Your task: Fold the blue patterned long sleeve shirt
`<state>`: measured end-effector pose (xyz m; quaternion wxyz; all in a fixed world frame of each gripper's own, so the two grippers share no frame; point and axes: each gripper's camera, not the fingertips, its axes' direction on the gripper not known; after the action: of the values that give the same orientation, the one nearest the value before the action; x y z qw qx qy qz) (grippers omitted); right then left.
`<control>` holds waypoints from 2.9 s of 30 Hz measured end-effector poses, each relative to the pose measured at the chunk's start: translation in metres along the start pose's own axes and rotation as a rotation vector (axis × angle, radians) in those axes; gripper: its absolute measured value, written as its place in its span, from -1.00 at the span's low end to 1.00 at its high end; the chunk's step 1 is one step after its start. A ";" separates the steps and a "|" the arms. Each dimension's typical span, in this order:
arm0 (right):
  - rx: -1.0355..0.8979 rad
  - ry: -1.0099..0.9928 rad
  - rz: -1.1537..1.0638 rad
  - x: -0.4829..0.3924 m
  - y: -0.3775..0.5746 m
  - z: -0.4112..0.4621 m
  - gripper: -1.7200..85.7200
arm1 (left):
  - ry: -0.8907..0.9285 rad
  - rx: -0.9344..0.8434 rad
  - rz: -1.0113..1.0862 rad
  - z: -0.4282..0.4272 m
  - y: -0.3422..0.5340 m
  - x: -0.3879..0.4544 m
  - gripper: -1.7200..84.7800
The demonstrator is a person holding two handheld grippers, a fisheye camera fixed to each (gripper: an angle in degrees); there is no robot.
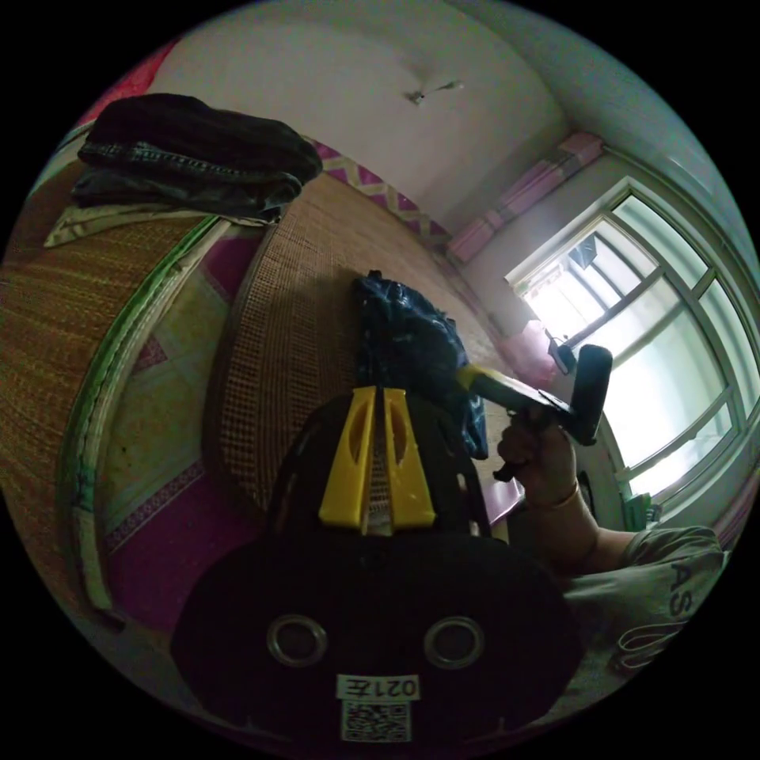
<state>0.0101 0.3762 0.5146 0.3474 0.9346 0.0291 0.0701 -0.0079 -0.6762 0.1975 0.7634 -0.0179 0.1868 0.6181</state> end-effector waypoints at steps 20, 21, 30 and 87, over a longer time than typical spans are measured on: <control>0.589 -0.066 0.784 0.287 0.237 -0.403 -0.89 | -0.109 -0.082 0.106 0.155 -0.080 -0.061 -0.86; 0.589 -0.016 0.767 0.288 0.231 -0.412 -0.88 | -0.118 -0.086 0.120 0.160 -0.085 -0.062 -0.85; 0.173 0.242 0.566 0.452 0.036 -0.418 -0.66 | -0.025 -0.281 0.199 0.267 -0.191 -0.103 -0.66; -0.089 0.069 0.519 0.783 -0.314 -0.116 -0.78 | -0.063 -0.274 0.222 0.427 -0.503 -0.240 -0.69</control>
<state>0.7647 0.7694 0.4831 0.3575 0.8916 -0.2031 0.1899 0.5428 -0.9091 0.5653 0.6864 -0.0817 0.0778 0.7184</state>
